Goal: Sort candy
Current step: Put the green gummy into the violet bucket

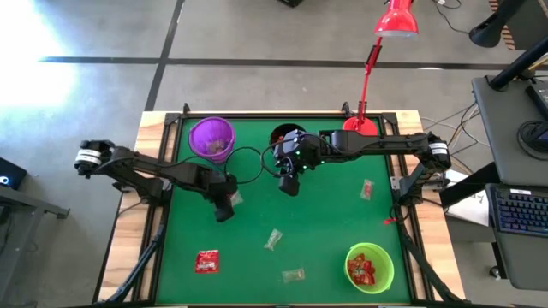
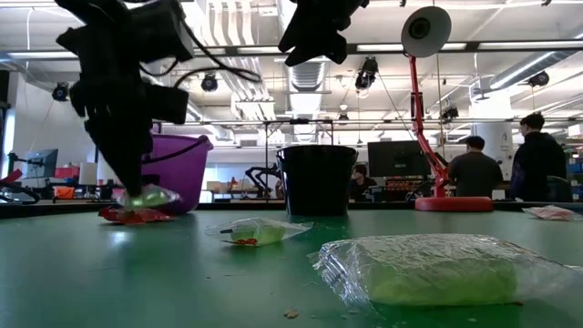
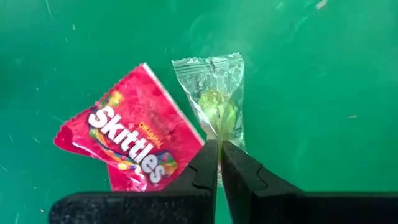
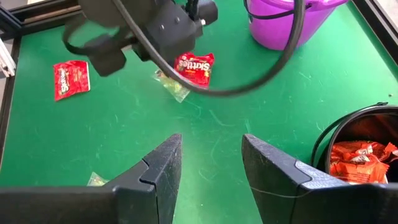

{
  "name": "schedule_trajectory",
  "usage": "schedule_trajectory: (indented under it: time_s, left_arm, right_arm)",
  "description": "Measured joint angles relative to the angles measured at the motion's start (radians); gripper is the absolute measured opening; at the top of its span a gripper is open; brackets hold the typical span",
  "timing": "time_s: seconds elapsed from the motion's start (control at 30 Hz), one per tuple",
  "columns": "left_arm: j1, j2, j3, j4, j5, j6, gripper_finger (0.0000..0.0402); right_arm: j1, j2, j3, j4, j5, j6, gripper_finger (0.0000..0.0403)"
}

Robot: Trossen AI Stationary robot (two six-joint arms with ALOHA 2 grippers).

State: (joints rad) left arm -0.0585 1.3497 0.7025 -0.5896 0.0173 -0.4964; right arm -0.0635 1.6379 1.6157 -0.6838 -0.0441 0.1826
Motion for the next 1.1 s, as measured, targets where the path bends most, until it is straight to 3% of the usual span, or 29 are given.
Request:
schedule_trajectory:
  time_s: [0.27,0.63,0.83,1.1]
  left_arm:
    - [-0.008,-0.157,0.041,-0.003,0.005,-0.018,0.0000]
    - [-0.007,-0.251,0.182,0.002,-0.214,0.073,0.0000]
    - [-0.007,-0.248,0.193,-0.031,-0.217,0.095,0.0000]
    - [-0.008,-0.185,0.116,-0.114,-0.127,0.098,0.0001]
  right_arm:
    - [0.000,0.000,0.000,0.027,0.000,0.000,0.0160]
    - [0.000,0.001,0.000,0.186,0.000,0.040,0.0160]
    - [0.000,0.002,0.000,0.188,0.000,0.043,0.0160]
    - [0.000,0.002,0.000,0.188,0.000,0.043,0.0160]
